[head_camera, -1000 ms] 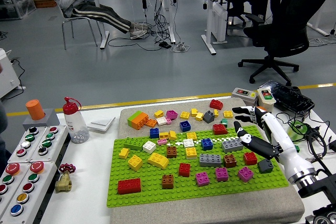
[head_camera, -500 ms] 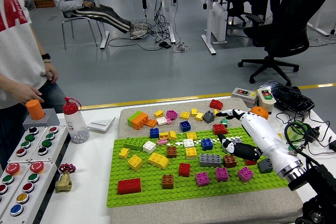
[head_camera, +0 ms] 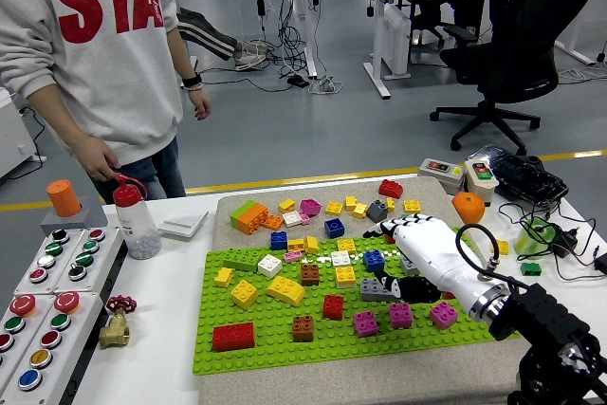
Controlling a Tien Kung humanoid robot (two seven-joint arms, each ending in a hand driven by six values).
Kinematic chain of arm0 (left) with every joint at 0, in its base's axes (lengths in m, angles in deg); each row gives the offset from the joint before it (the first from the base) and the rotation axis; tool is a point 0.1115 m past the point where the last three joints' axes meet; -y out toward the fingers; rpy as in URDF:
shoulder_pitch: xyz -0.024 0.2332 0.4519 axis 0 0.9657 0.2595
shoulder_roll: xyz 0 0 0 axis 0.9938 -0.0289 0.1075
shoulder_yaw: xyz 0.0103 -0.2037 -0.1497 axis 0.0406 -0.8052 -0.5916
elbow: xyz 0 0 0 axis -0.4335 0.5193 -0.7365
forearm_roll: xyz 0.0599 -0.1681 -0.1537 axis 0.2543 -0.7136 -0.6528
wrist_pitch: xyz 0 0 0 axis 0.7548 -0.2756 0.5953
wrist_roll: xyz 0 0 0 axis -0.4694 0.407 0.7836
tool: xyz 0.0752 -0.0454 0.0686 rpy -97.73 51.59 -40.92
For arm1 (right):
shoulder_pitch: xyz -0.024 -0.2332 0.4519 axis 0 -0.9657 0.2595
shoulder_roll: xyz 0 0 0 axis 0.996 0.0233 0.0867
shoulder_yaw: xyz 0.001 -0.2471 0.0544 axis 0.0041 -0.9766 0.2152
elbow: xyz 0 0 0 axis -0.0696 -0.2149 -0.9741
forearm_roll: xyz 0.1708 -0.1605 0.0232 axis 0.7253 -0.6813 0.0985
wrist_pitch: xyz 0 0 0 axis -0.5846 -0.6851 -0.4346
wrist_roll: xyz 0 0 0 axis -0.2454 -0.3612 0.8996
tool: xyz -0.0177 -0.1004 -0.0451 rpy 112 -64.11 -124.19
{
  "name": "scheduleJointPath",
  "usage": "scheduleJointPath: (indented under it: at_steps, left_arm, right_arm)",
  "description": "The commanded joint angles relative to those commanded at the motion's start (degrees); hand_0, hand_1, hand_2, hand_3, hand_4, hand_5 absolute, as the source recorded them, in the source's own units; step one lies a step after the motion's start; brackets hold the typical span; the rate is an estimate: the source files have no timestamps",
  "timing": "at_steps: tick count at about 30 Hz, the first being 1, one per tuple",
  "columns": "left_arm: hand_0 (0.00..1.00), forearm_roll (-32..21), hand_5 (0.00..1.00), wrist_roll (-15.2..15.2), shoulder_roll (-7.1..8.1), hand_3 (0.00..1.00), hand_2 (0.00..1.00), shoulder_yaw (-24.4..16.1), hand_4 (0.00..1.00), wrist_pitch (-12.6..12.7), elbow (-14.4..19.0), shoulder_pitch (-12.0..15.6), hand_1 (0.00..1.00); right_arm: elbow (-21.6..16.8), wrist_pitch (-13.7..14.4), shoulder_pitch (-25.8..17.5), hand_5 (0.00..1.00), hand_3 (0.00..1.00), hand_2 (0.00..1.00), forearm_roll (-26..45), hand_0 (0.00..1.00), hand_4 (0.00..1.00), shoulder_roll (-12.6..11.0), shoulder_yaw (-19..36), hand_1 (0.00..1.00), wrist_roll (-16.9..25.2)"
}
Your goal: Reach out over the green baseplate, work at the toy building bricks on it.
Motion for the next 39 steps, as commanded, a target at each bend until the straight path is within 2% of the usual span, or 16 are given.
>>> scheduleJointPath:
  at_steps: [1,13,25,26,32,37,38,39]
  left_arm:
    - [0.675,-0.08,0.998,0.01,0.02,0.500,0.619,0.07,0.410,0.01,0.00,-0.01,0.624]
    - [0.674,-0.67,0.998,0.05,0.10,0.495,0.617,0.57,0.409,0.08,-0.01,-0.12,0.622]
    - [0.674,-0.69,0.998,-0.21,0.15,0.494,0.616,0.88,0.407,0.00,0.01,-0.23,0.620]
    - [0.673,-0.71,0.998,-0.22,0.15,0.493,0.615,0.91,0.407,0.01,0.01,-0.23,0.620]
    - [0.672,-0.79,0.998,-0.27,0.16,0.493,0.614,1.08,0.407,0.13,0.00,-0.27,0.620]
    - [0.672,-0.73,0.998,-0.30,0.18,0.493,0.614,1.12,0.407,0.18,-0.01,-0.34,0.620]
    - [0.671,-0.71,0.998,-0.31,0.18,0.490,0.613,1.12,0.404,0.18,-0.02,-0.35,0.619]
    - [0.671,-0.70,0.998,-0.32,0.18,0.490,0.613,1.14,0.404,0.20,-0.02,-0.36,0.619]
  right_arm:
    - [0.55,-0.63,0.77,0.284,0.739,0.700,-0.40,0.763,0.754,0.19,-0.58,0.720,-0.47]
    - [6.57,-3.83,6.88,0.271,0.726,0.677,-2.13,0.753,0.714,2.12,-6.11,0.705,-4.09]
    - [13.28,-5.18,11.38,0.303,0.723,0.671,-2.13,0.743,0.747,3.92,-10.34,0.696,-6.16]
    - [14.04,-5.30,11.70,0.313,0.719,0.668,-2.13,0.656,0.750,4.11,-10.59,0.691,-6.27]
    - [17.26,-5.92,12.97,0.317,0.716,0.667,-2.13,0.640,0.751,4.91,-11.82,0.689,-6.63]
    - [18.89,-6.09,13.49,0.317,0.716,0.667,-2.13,0.640,0.751,5.55,-12.54,0.689,-6.77]
    - [19.06,-6.10,13.53,0.324,0.718,0.669,-2.13,0.697,0.748,5.62,-12.63,0.694,-6.79]
    - [19.32,-6.15,13.54,0.324,0.718,0.669,-2.13,0.697,0.748,5.74,-12.75,0.694,-6.86]
